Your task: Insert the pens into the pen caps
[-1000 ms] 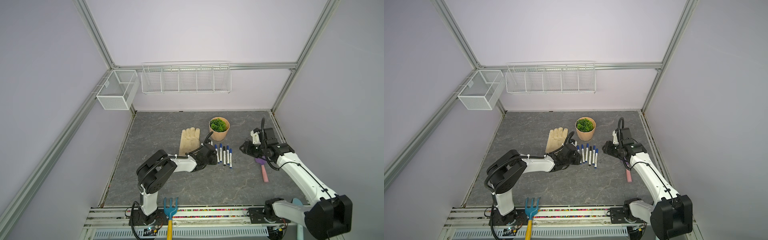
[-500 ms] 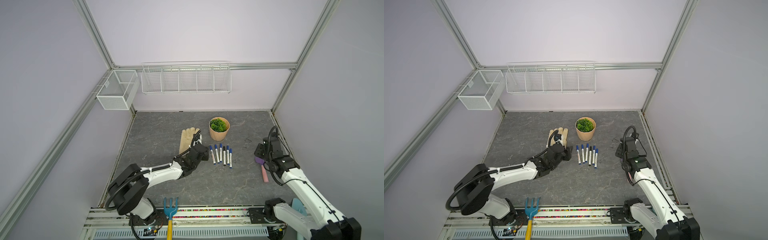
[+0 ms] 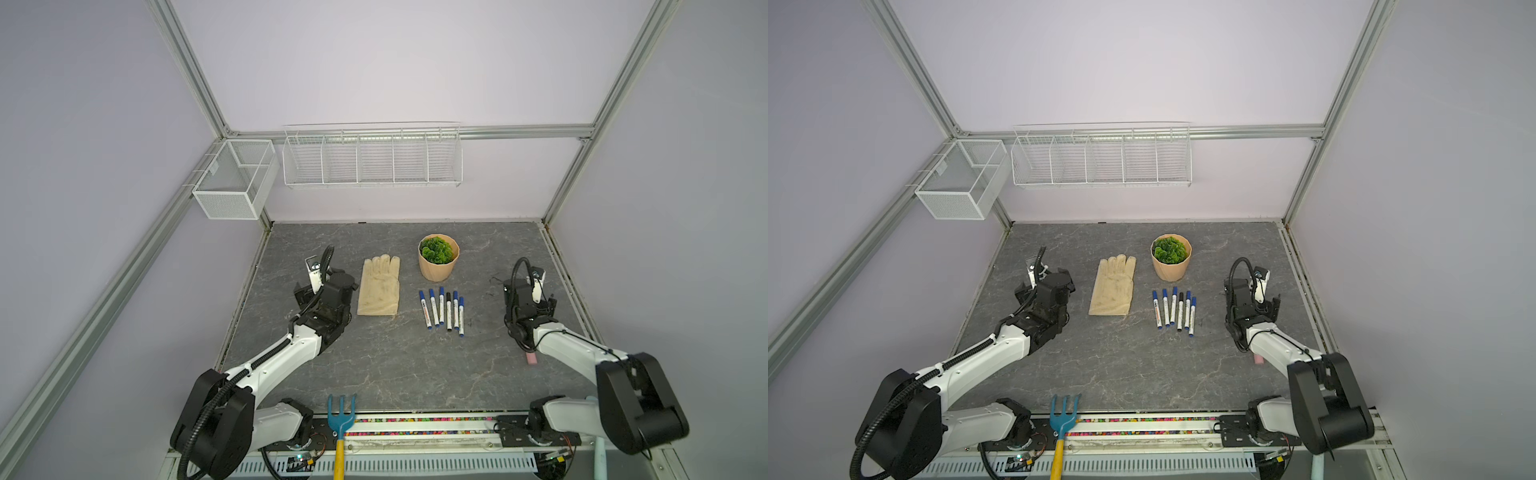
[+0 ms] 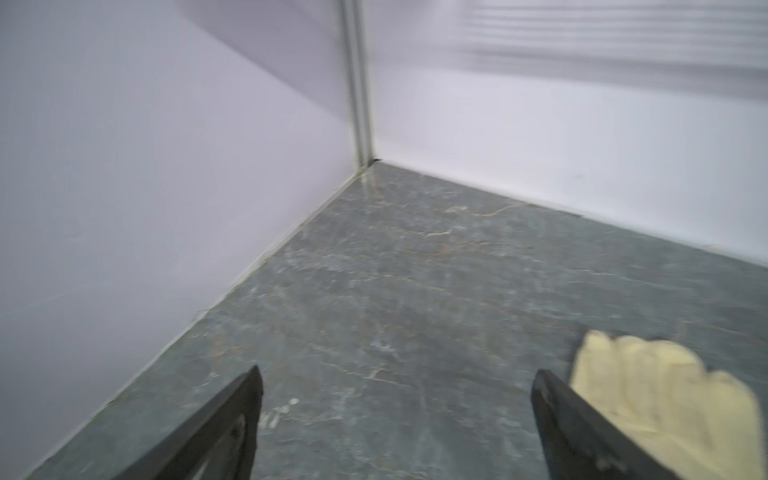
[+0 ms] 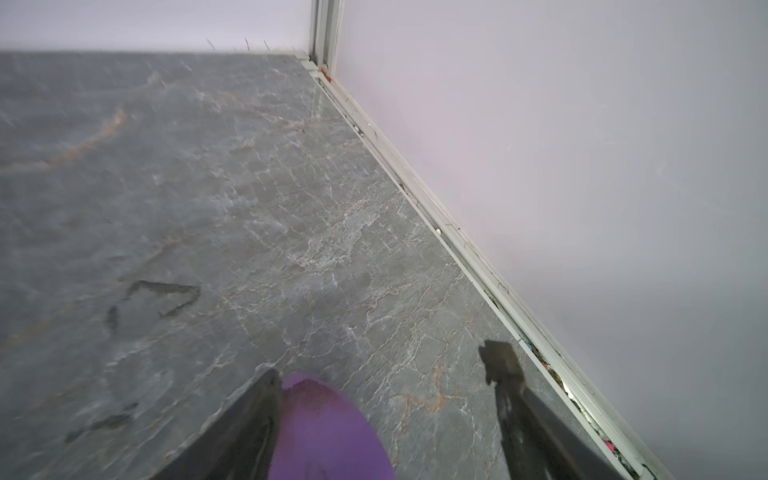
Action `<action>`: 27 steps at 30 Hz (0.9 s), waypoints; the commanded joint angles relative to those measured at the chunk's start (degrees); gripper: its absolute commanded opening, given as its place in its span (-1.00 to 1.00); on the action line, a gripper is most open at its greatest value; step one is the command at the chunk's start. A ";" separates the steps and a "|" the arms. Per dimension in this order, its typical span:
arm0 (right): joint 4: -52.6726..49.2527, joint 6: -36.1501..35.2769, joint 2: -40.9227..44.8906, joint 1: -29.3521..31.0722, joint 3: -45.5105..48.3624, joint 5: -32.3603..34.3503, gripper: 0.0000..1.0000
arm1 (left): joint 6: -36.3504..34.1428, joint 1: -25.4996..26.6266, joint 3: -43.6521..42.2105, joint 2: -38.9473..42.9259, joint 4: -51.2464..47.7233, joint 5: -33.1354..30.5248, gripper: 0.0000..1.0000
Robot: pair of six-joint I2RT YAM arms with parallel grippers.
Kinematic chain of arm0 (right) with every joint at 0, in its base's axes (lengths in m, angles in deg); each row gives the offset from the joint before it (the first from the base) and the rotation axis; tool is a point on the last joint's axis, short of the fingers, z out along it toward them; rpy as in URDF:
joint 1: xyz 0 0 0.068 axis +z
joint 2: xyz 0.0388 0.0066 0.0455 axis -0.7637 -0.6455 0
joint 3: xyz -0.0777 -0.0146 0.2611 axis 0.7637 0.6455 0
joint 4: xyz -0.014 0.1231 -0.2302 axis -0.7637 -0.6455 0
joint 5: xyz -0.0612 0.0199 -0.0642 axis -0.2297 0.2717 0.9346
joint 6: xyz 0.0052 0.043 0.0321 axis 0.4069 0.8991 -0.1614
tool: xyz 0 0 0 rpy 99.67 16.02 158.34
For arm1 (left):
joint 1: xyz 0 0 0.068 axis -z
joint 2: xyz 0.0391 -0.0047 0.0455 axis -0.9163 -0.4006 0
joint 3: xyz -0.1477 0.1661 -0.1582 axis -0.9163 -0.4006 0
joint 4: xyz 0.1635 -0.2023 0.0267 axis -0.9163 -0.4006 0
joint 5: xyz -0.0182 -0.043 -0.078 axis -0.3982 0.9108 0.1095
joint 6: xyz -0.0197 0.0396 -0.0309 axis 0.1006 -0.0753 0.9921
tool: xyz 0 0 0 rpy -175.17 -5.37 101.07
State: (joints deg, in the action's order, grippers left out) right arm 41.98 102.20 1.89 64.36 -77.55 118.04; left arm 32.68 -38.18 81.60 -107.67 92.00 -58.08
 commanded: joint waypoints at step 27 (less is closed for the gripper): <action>32.82 -16.67 -6.29 -13.60 6.55 -46.99 0.78 | -13.14 -14.06 -7.82 -10.48 26.98 11.58 0.99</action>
State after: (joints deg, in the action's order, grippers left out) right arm 71.03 86.39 -5.61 49.92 -73.25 71.71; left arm 20.31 -51.07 69.47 -116.68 118.08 -50.05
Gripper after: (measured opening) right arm 0.890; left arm 0.993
